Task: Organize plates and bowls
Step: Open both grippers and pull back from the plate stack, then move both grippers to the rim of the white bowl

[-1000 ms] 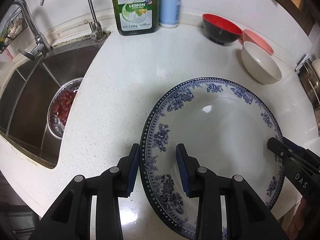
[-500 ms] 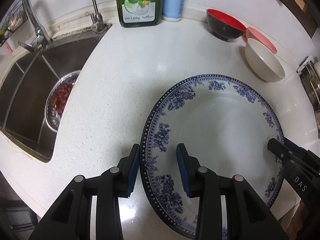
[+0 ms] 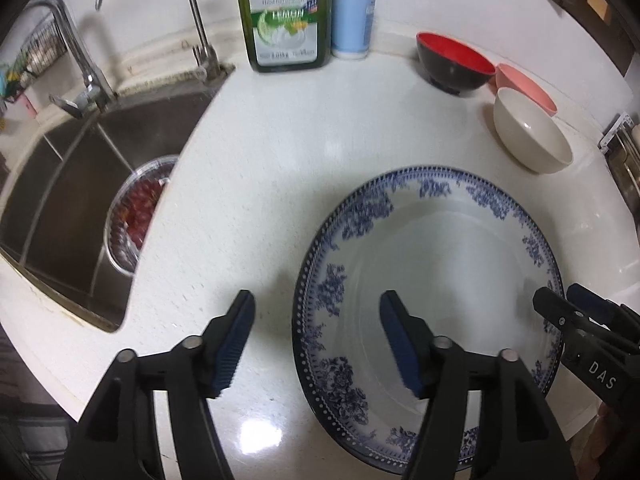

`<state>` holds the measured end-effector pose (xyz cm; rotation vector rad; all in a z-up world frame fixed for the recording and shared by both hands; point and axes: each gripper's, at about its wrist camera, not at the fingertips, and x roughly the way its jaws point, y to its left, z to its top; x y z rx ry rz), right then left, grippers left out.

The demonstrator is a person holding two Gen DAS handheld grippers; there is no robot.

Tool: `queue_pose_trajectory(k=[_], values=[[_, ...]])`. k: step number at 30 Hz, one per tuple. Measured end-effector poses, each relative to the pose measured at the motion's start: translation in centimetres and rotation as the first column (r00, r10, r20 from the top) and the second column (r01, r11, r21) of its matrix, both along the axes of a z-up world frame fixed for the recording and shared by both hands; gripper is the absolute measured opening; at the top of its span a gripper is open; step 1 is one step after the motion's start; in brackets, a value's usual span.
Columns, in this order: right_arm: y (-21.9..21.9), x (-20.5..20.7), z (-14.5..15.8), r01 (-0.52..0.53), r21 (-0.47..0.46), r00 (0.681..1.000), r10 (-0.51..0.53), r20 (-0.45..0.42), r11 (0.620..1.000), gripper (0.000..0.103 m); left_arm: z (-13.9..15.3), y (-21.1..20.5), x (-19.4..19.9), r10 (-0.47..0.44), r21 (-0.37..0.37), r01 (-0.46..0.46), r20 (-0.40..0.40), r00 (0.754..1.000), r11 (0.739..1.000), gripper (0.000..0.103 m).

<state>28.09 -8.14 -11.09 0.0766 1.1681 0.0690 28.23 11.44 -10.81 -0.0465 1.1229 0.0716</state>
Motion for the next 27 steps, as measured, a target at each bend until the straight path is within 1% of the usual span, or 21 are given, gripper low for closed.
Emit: queue_pose_trajectory(k=[3,4,8,11,18,23,27], values=[[-0.4,-0.1,0.5,0.010,0.002,1.000,-0.010,0.014,1.000,0.059,1.0,-0.3,0.1,-0.009,0.021,0.008,0.031,0.999,1.000,0.077],[-0.6,-0.1,0.7,0.012,0.004,1.000,-0.012,0.018,1.000,0.061,1.3,-0.5,0.3,-0.013,0.029,0.012,0.035,0.999,1.000,0.082],[-1.5,-0.1,1.5,0.029,0.013,0.999,-0.029,0.025,1.000,0.062,2.8,-1.2,0.9,-0.051,0.030,0.050,0.058,0.997,0.998,0.083],[-2.1,-0.3,2.7,0.040,0.005,0.997,-0.040,0.060,0.999,0.062,4.2,-2.2,1.5,-0.085,0.043,0.081,0.095,0.992,0.996,0.089],[-4.6,0.6,6.1,0.082,-0.011,0.987,-0.080,0.138,0.997,0.062,6.8,-4.6,3.2,-0.146,0.053,0.139,0.170,0.975,0.989,0.092],[-6.6,2.3,7.2,0.120,-0.038,0.982,-0.113,0.151,0.992,0.062,7.7,-6.6,5.1,-0.185,0.099,0.167,0.213,0.960,0.981,0.094],[-8.3,4.0,8.0,0.127,-0.030,0.979,-0.120,0.168,0.991,0.062,8.3,-8.2,7.1,-0.217,0.117,0.195,0.226,0.950,0.974,0.093]])
